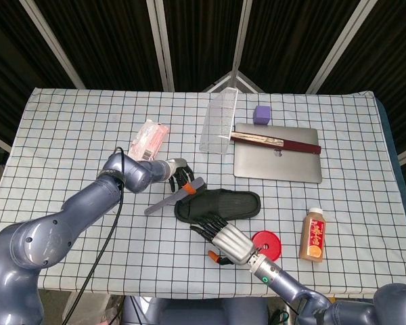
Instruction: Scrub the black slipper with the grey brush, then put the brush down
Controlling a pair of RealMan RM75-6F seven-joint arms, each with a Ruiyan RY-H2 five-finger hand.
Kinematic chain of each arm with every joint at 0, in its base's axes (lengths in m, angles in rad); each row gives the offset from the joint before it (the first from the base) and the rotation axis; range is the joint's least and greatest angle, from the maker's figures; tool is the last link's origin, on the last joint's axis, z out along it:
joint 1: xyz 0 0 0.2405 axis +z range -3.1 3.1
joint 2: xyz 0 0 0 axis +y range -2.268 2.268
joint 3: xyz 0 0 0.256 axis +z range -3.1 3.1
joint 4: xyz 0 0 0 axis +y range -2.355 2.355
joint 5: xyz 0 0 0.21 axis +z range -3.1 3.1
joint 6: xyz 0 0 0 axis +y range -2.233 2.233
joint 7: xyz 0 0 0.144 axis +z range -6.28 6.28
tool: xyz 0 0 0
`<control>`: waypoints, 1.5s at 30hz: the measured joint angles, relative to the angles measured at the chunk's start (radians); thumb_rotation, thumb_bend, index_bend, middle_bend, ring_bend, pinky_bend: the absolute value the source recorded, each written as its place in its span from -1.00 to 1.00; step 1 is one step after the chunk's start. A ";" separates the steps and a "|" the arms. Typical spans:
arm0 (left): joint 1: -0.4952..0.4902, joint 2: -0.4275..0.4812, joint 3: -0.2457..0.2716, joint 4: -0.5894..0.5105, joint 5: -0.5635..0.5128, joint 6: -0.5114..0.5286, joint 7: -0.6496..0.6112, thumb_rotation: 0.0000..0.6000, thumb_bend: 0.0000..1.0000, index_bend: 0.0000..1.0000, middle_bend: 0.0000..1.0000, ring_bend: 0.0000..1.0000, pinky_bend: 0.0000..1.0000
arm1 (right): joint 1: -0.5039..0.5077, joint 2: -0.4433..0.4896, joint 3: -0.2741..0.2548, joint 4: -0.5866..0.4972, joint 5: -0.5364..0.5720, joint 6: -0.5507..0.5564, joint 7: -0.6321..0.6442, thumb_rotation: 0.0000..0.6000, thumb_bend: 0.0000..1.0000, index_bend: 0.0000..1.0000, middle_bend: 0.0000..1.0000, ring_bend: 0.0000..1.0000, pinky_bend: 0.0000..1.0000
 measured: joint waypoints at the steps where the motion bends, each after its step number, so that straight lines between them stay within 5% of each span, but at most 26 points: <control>1: 0.000 0.004 0.004 -0.003 0.005 -0.002 -0.004 1.00 0.32 0.33 0.37 0.06 0.06 | 0.001 -0.002 0.000 0.003 0.003 -0.001 0.002 0.75 0.10 -1.00 -0.86 -1.00 -1.00; 8: 0.000 0.000 -0.001 -0.006 0.016 0.041 -0.037 1.00 0.32 0.33 0.37 0.06 0.06 | 0.008 -0.010 -0.001 0.019 0.013 -0.005 0.015 0.75 0.10 -1.00 -0.86 -1.00 -1.00; 18: 0.032 -0.039 -0.108 -0.031 -0.020 0.145 -0.026 1.00 0.32 0.34 0.37 0.06 0.06 | 0.017 -0.023 -0.007 0.040 0.022 -0.013 0.032 0.77 0.10 -1.00 -0.86 -1.00 -1.00; 25: 0.051 -0.044 -0.159 -0.045 -0.037 0.103 0.033 1.00 0.33 0.34 0.37 0.06 0.06 | 0.020 -0.020 -0.007 0.045 0.025 -0.006 0.034 0.76 0.10 -1.00 -0.86 -1.00 -1.00; 45: -0.001 0.018 -0.057 -0.029 0.057 -0.136 0.078 1.00 0.34 0.34 0.38 0.06 0.06 | 0.020 -0.032 -0.011 0.033 0.032 0.000 0.005 0.84 0.10 -1.00 -0.86 -1.00 -1.00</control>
